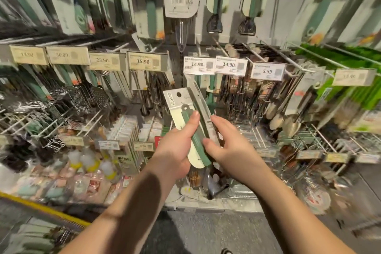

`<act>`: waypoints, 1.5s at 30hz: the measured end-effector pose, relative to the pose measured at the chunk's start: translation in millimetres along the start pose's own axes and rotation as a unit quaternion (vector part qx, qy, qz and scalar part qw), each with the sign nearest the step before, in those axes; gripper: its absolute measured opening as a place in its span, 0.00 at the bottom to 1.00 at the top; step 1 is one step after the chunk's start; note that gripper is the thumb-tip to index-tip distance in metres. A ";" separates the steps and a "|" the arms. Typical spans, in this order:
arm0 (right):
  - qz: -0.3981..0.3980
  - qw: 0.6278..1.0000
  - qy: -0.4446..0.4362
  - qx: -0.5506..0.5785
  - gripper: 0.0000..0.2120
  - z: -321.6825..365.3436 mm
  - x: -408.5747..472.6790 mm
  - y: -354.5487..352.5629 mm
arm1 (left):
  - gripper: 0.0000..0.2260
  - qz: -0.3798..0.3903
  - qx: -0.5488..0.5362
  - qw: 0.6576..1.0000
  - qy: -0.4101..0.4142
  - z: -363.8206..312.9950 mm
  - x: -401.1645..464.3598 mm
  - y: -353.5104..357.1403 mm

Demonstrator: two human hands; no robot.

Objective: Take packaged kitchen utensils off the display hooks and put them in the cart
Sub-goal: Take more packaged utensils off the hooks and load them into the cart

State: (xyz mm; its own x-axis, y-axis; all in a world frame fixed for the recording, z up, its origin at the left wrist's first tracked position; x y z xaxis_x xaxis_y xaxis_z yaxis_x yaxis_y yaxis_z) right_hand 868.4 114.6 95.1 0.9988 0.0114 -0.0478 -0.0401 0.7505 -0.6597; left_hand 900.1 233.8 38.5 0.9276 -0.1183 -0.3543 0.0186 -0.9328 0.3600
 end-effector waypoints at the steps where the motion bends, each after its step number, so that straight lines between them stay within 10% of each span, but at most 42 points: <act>1: 0.008 0.999 0.016 0.027 0.29 -6.2 -0.3 1.0 | 0.45 0.007 0.008 1.000 -0.006 2.2 -1.5 0.9; 5: 0.012 0.996 0.025 0.083 0.21 -14.7 -2.6 -0.7 | 0.20 0.021 0.043 0.999 0.000 3.7 -2.0 0.9; 15: -0.022 0.963 0.058 0.261 0.06 -40.7 4.5 -30.4 | 0.13 0.045 -0.010 0.999 0.008 -5.4 -5.9 15.3; 24: 0.020 0.933 0.106 0.343 0.16 -64.6 15.1 -34.9 | 0.14 0.096 -0.049 0.994 0.027 -20.3 -3.3 38.2; 35: -0.134 0.981 0.039 0.131 0.15 -34.3 21.6 -88.7 | 0.38 0.093 -0.034 0.991 0.089 -48.9 8.0 61.2; 39: -0.180 0.980 -0.014 0.087 0.20 -11.4 25.7 -114.6 | 0.16 0.117 -0.010 0.986 0.117 -76.4 5.7 82.2; 45: -0.254 0.965 -0.036 0.045 0.15 12.6 36.6 -163.4 | 0.12 0.154 0.020 0.973 0.169 -126.1 -1.7 113.3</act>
State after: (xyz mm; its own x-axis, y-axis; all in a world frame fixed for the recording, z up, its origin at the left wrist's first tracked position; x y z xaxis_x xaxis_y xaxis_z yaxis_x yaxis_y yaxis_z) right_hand 911.8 0.6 210.6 0.8883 -0.3307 0.3188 0.4553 0.7257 -0.5159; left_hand 947.7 171.4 188.8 0.9566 -0.2821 0.0729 -0.2887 -0.8838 0.3682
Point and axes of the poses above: each hand's wrist, its own x-axis towards the middle knuckle, its own y-axis out of the palm, z = x × y, the point moved 8 cm from there along x, towards the middle knuckle, and after that the axes turned 7 degrees about y, right-handed, at the moved point
